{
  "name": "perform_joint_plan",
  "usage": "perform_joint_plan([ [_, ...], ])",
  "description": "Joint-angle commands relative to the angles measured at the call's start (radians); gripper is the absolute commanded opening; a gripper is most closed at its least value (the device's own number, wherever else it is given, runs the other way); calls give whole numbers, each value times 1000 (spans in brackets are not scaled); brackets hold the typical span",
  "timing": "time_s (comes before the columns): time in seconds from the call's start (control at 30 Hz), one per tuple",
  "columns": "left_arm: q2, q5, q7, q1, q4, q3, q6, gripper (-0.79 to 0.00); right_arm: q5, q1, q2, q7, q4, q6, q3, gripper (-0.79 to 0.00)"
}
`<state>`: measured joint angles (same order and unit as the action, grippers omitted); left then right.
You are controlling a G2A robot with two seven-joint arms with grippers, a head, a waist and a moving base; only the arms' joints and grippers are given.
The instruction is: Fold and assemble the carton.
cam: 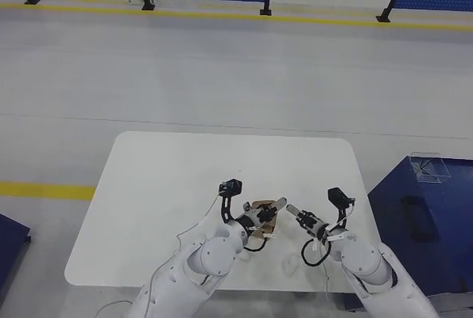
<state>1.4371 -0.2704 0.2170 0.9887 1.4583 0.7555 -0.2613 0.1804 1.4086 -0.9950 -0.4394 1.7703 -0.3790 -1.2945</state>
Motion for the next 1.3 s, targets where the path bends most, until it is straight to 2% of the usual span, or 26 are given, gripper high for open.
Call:
perform_joint_plan([
  [0.0,4,-2,3,-1,-4,-2,1,0,31,21,2,5,17,15,1,0],
  [0.23,11,-8,10,2,-6,7,6,0,110,22,-11,62,17,-18,59,0],
  [0.73,31,-8,29,5,-29,14,15,0,140,-25,-36,60,-34,-46,119,0],
  [1.27,50,-16,28,8,-39,23,22,0,158,-24,-45,42,-52,-20,95,0],
])
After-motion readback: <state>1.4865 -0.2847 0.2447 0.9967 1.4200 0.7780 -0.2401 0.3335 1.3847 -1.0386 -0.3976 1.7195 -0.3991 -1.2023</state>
